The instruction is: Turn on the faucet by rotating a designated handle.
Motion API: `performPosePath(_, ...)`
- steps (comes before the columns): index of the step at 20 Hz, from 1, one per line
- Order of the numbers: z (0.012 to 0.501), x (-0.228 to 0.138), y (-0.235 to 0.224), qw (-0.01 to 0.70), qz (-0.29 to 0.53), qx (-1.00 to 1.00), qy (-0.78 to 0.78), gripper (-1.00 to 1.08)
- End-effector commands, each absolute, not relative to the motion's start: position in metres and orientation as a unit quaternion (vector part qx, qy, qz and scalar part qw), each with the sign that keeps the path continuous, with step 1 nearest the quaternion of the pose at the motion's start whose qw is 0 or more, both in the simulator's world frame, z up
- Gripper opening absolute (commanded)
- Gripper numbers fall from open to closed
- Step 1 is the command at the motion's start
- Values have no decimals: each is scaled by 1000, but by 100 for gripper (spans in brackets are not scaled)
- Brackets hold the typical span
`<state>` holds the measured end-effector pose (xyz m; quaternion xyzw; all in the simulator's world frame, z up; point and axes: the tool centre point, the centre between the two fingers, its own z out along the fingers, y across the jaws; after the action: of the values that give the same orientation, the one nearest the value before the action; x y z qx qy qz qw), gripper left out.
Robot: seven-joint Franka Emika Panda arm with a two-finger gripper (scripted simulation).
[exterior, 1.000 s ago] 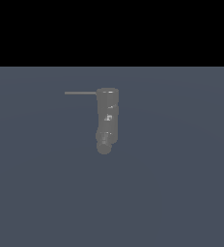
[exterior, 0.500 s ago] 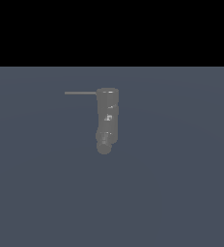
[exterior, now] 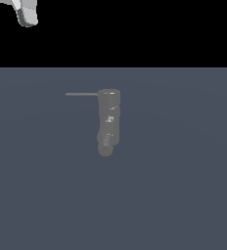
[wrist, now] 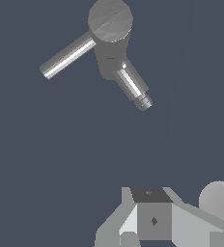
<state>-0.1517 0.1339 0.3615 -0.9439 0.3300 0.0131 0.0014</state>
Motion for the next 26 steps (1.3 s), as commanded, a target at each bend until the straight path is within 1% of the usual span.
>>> performPosePath(1, 353, -140, 141, 2, 13, -935, 354, -100)
performPosePath(13, 313, -84, 163, 4, 10, -889, 458, -100)
performPosePath(26, 271, -20, 169, 4, 7, -827, 562, -100)
